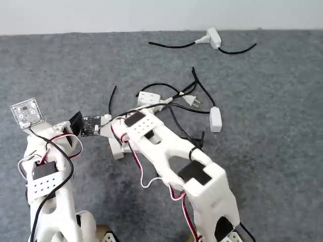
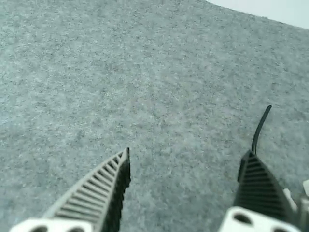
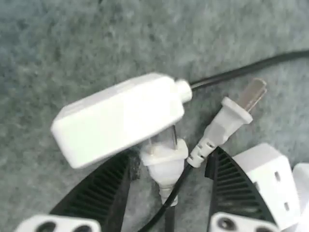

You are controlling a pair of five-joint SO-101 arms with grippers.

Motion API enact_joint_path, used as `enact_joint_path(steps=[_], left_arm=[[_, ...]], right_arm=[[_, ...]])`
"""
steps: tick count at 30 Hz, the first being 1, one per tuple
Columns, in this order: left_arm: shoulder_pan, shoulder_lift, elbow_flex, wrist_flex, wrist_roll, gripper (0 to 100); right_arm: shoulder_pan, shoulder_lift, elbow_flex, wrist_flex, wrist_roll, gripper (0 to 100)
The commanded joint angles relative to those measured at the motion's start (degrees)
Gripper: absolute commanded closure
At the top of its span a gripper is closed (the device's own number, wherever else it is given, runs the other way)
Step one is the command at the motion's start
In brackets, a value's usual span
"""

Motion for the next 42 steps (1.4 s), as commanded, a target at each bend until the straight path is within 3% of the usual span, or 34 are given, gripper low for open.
enact_joint_path(steps=[1,4,7,10,14,22,28,35,42], left_arm=[[-0.4,-1.6,-2.9,-1.8,0.6,65],[-0.4,-1.7,-2.9,-1.8,0.5,65],[-0.4,-1.7,-2.9,-1.8,0.4,65],[-0.4,-1.7,-2.9,-1.8,0.4,65],[-0.4,-1.7,-2.9,-1.8,0.4,65],[-0.4,-1.6,-2.9,-1.8,0.4,65],[-0.3,-1.6,-1.6,-4.0,-0.6,65],[0.5,-1.6,-1.4,-4.1,-1.5,65],[8.9,-2.1,0.7,-4.0,-8.4,65]], right_arm=[[-0.6,4.4,-7.3,4.9,3.7,79.0],[-0.5,4.4,-7.9,6.5,4.4,83.0],[-0.4,4.5,-7.9,6.5,4.3,99.0],[-0.4,4.6,-7.8,6.7,4.1,95.3],[-0.4,4.5,-7.8,7.4,2.2,99.6],[-0.2,2.6,-8.2,10.3,2.2,98.9],[2.9,-8.4,-7.8,12.2,-2.2,98.9],[4.4,-21.4,-7.7,18.9,-2.3,98.9],[4.4,-36.1,-7.7,23.6,-5.5,98.9]])
